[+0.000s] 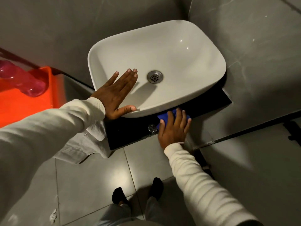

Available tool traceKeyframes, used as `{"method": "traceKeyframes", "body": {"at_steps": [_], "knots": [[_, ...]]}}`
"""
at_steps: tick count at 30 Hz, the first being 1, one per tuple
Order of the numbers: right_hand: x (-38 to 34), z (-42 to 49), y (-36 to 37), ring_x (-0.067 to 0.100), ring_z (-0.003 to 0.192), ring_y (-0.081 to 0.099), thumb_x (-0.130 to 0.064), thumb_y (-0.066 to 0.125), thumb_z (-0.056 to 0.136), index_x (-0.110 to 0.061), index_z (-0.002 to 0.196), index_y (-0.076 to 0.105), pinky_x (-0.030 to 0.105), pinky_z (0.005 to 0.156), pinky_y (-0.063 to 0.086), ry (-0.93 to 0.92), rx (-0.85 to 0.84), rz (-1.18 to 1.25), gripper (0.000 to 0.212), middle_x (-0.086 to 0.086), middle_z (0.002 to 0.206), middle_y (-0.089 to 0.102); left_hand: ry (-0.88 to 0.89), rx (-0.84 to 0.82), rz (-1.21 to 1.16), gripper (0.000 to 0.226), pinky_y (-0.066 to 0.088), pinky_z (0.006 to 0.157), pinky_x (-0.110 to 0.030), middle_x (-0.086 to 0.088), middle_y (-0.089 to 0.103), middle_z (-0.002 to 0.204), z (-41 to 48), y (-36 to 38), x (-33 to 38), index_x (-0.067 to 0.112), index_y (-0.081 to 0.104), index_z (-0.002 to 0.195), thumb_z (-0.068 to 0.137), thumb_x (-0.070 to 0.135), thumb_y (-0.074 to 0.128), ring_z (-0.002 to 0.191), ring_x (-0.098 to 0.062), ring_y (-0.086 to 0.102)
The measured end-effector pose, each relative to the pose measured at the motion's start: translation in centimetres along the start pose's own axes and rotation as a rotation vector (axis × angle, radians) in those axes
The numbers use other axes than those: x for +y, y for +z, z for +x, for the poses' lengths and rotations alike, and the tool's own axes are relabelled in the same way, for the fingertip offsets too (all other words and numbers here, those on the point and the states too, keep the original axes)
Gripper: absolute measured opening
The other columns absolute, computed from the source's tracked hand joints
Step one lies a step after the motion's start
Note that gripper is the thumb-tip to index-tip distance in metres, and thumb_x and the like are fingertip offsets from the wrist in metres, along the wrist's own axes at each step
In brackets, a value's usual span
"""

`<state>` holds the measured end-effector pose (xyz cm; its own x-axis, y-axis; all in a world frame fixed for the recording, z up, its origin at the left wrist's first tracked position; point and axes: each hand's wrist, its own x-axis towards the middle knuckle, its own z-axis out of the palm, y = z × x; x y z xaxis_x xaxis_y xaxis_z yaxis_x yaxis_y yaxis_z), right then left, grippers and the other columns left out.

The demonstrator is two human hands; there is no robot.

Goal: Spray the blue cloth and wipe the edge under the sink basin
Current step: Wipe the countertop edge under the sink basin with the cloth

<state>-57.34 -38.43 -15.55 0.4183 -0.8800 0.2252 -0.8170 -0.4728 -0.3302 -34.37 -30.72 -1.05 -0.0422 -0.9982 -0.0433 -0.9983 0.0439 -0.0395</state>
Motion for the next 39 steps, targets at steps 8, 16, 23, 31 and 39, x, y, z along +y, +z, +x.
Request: {"method": "traceKeyframes", "body": {"at_steps": [8, 16, 23, 31, 39], "knots": [[1.5, 2.5, 0.2, 0.037, 0.134, 0.039, -0.038, 0.045, 0.091, -0.017, 0.122, 0.052, 0.055, 0.115, 0.024, 0.157, 0.088, 0.012, 0.038, 0.015, 0.140, 0.050, -0.055, 0.016, -0.044, 0.099, 0.004, 0.123, -0.049, -0.013, -0.003, 0.164, -0.1, 0.3, 0.0, 0.006, -0.004, 0.152, 0.080, 0.074, 0.003, 0.151, -0.025, -0.005], [-10.0, -7.4, 1.7, 0.037, 0.139, 0.034, -0.043, 0.039, 0.093, -0.021, 0.130, 0.048, 0.056, 0.117, 0.021, 0.024, -0.042, 0.031, 0.045, 0.015, 0.148, 0.043, 0.088, 0.062, -0.062, 0.097, -0.001, 0.122, -0.050, -0.012, -0.004, 0.164, -0.1, 0.8, -2.9, 0.007, -0.005, 0.152, 0.081, 0.074, 0.001, 0.151, -0.024, -0.006], [-11.4, -4.5, 0.3, 0.043, 0.136, 0.037, -0.028, 0.055, 0.090, -0.008, 0.128, 0.054, 0.062, 0.110, 0.030, 0.307, 0.014, -0.014, 0.043, 0.023, 0.143, 0.046, 0.112, 0.019, 0.032, 0.102, -0.001, 0.123, -0.049, -0.007, -0.005, 0.164, -0.2, 1.4, -9.0, 0.010, -0.008, 0.152, 0.075, 0.076, -0.011, 0.151, -0.020, -0.007], [-18.2, -10.0, 2.7, 0.037, 0.140, 0.032, -0.034, 0.052, 0.090, -0.017, 0.128, 0.052, 0.060, 0.114, 0.025, 0.265, 0.024, 0.064, 0.041, 0.015, 0.148, 0.042, 0.182, 0.025, -0.006, 0.102, 0.000, 0.123, -0.046, -0.006, -0.006, 0.164, 1.6, 1.4, -10.4, 0.010, -0.008, 0.152, 0.076, 0.079, -0.002, 0.151, -0.018, -0.007], [-22.7, -7.4, 4.8, 0.038, 0.131, 0.045, -0.030, 0.056, 0.086, -0.018, 0.122, 0.054, 0.060, 0.112, 0.029, 0.422, 0.084, -0.134, 0.039, 0.017, 0.137, 0.053, 0.185, 0.014, -0.055, 0.101, 0.006, 0.123, -0.046, -0.007, -0.005, 0.164, 1.9, 1.8, -10.9, 0.009, -0.007, 0.152, 0.078, 0.076, 0.004, 0.152, -0.019, -0.005]]}}
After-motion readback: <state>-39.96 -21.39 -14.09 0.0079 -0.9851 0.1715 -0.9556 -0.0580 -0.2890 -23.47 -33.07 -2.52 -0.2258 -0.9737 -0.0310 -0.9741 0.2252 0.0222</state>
